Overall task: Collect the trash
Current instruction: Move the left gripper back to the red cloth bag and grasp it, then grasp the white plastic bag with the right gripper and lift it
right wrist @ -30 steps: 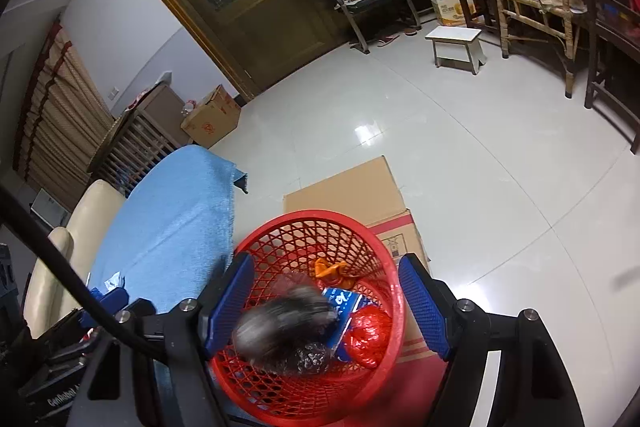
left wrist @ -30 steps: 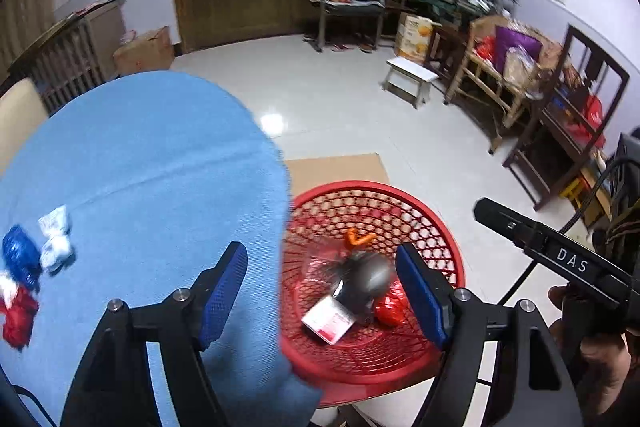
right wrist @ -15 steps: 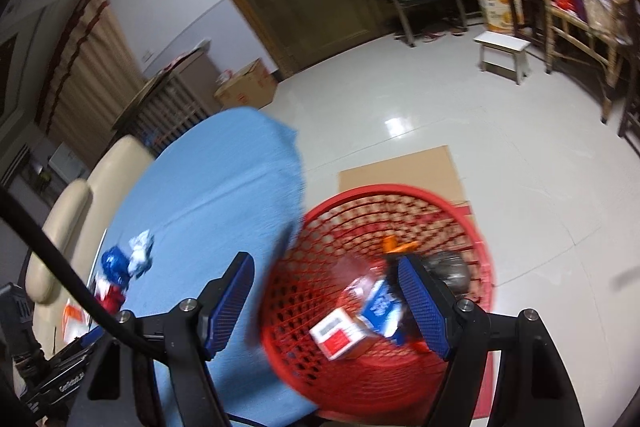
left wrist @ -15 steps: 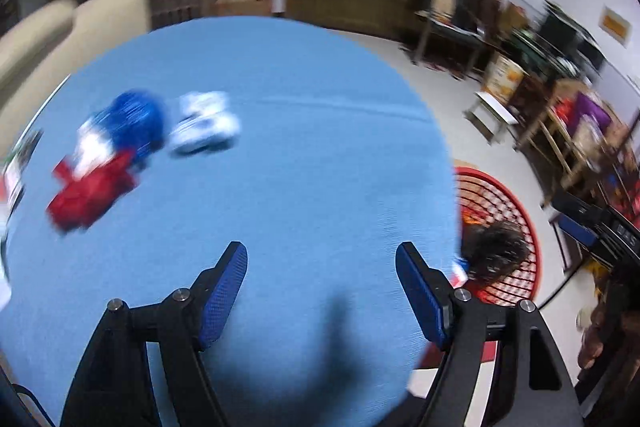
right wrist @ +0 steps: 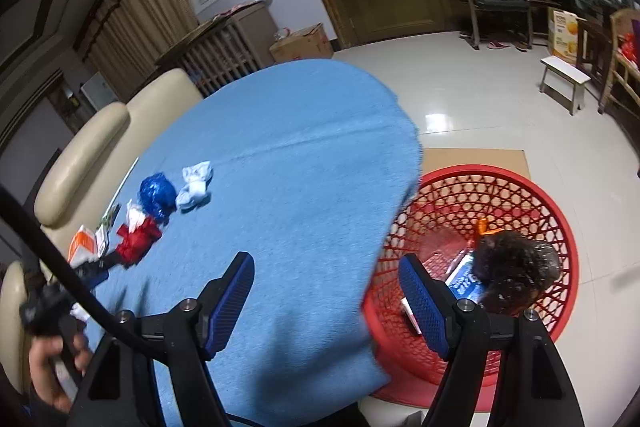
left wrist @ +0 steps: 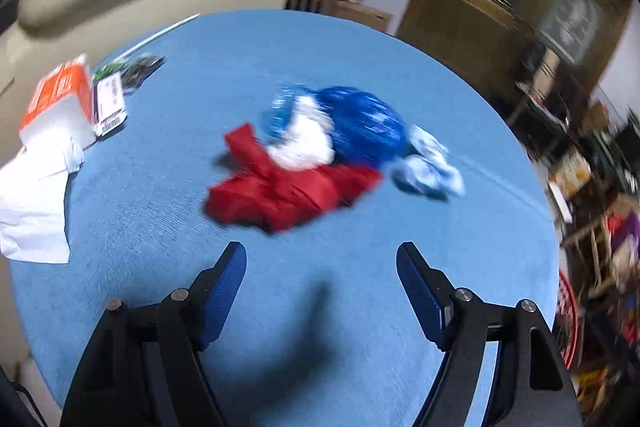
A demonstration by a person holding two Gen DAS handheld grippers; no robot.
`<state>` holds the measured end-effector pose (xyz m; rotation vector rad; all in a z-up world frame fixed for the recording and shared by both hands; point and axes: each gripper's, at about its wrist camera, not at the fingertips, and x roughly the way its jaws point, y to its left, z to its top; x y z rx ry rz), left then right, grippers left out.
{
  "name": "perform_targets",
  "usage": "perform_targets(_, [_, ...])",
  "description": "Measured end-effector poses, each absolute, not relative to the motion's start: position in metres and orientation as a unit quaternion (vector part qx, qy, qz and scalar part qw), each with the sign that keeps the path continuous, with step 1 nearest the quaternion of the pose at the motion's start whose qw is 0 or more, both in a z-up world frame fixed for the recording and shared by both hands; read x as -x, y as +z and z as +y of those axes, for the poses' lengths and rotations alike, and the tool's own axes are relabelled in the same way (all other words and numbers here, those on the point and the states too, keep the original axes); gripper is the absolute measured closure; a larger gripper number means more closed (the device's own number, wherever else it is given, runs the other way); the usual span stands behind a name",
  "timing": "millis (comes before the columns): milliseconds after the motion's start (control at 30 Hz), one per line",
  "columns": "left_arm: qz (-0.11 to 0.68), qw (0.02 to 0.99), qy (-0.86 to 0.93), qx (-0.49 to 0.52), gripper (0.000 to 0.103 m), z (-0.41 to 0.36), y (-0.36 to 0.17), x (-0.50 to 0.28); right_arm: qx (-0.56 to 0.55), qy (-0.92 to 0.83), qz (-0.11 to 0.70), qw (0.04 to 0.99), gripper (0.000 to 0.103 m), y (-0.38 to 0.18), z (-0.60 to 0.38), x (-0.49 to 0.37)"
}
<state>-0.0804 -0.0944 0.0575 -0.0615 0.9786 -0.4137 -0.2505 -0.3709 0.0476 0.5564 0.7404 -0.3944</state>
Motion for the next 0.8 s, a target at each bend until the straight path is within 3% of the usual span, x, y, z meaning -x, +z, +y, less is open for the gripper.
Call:
perform_targets(533, [0.503, 0.843, -0.181, 0.062, 0.025, -0.101, 0.024, 0.02, -0.244, -0.175, 0.381, 0.875, 0.025, 0.046, -0.351, 0.231])
perform_targets(567, [0.499, 0.844, -0.184, 0.062, 0.027, -0.1, 0.023, 0.021, -0.243, -0.173, 0.383, 0.874, 0.025, 0.045, -0.35, 0.229])
perform_targets(600, [0.493, 0.847, -0.19, 0.062, 0.047, -0.098, 0.021, 0.02, -0.241, -0.171, 0.385, 0.874, 0.025, 0.045, -0.349, 0.227])
perform_targets(633, [0.494, 0.846, -0.192, 0.057, 0.053, -0.098, 0.02, 0.02, -0.24, -0.171, 0.386, 0.874, 0.025, 0.044, -0.349, 0.226])
perform_targets(800, [0.488, 0.848, -0.199, 0.055, 0.062, -0.09, 0.021, 0.026, -0.236, -0.164, 0.397, 0.872, 0.025, 0.039, -0.343, 0.213])
